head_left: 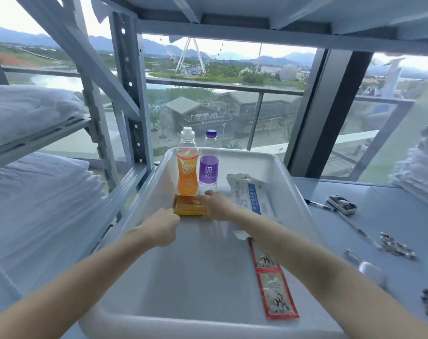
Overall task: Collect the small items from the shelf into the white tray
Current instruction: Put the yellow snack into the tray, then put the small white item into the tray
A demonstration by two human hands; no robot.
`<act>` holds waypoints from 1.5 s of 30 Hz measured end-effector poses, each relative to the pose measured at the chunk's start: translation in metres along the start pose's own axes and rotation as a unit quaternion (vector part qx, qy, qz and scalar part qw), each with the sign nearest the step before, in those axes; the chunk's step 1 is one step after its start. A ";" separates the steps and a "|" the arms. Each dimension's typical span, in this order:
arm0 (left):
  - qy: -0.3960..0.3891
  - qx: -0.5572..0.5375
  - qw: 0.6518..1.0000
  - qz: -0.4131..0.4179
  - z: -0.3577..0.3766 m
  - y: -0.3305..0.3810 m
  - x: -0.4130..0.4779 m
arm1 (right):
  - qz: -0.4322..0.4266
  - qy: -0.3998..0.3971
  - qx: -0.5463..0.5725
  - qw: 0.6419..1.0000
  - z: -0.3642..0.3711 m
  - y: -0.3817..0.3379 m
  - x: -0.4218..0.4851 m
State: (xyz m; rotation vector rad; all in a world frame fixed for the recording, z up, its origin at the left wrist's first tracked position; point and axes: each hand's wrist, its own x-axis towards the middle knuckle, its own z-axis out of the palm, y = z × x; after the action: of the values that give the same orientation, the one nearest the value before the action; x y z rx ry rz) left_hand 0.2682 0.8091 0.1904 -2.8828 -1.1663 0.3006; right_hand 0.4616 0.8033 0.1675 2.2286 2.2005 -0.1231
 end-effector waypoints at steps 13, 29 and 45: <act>0.294 -0.211 0.884 0.296 -0.060 0.179 0.048 | 0.154 0.181 0.120 0.964 -0.085 0.163 -0.250; 0.094 -0.060 0.947 0.302 -0.067 0.342 0.088 | 0.159 -0.073 0.148 0.973 0.019 0.254 -0.349; 0.215 -0.288 0.884 0.300 -0.079 0.312 0.042 | 0.049 0.162 0.206 0.964 -0.044 0.240 -0.330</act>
State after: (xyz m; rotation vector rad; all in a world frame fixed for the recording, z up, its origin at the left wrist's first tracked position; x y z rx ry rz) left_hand 0.5264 0.6179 0.2337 -3.4559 -0.2878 -0.7953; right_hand 0.6994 0.4737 0.2193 2.7477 2.3987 -0.2539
